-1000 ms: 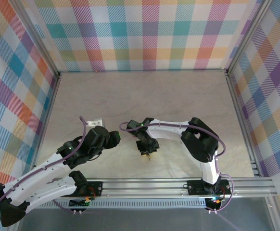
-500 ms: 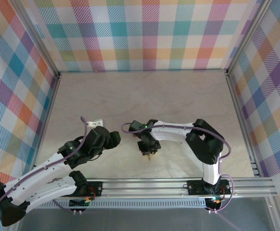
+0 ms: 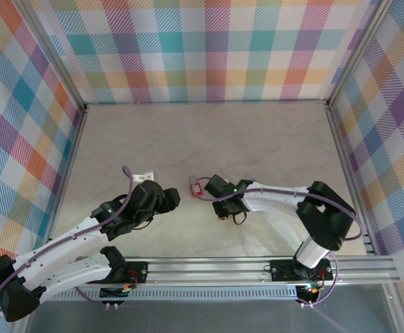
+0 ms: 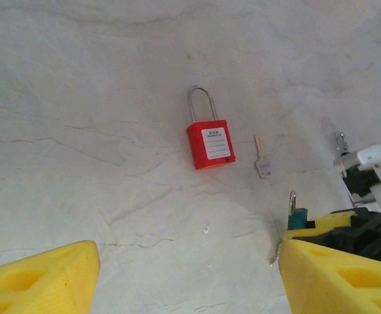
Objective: Lock with the key
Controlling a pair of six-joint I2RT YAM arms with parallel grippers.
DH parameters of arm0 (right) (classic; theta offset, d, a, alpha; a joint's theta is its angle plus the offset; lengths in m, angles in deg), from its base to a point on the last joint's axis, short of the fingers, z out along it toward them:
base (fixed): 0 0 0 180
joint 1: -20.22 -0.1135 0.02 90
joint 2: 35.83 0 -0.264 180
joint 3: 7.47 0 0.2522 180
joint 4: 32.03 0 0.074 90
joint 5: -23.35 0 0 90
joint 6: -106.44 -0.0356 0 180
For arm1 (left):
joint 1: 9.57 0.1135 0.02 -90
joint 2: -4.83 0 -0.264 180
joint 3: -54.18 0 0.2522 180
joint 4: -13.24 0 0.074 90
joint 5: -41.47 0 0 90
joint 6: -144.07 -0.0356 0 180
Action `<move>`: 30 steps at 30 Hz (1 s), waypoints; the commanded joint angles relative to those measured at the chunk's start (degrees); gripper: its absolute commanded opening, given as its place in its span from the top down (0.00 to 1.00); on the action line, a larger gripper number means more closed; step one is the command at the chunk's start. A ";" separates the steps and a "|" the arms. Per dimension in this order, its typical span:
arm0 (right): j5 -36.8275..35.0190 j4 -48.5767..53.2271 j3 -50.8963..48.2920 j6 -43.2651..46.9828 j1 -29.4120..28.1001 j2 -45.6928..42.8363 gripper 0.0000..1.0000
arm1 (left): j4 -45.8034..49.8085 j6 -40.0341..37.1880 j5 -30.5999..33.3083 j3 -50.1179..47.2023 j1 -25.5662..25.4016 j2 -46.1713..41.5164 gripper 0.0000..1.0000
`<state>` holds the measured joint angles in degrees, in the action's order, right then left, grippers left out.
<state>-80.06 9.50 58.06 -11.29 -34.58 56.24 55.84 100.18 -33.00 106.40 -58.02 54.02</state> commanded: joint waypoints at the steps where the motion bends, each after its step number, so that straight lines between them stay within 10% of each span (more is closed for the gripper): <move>1: 3.03 -7.81 -2.79 3.79 -1.58 -4.89 0.68 | -4.98 1.54 -2.50 -0.21 0.26 2.30 0.27; 30: 3.81 -15.59 -11.40 5.84 -7.58 -18.48 0.57 | -13.39 9.68 -7.44 1.14 -0.91 11.82 0.38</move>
<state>-75.63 -8.51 45.93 -3.57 -41.80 39.50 40.54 110.34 -41.87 108.57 -58.26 68.64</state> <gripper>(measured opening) 0.420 0.623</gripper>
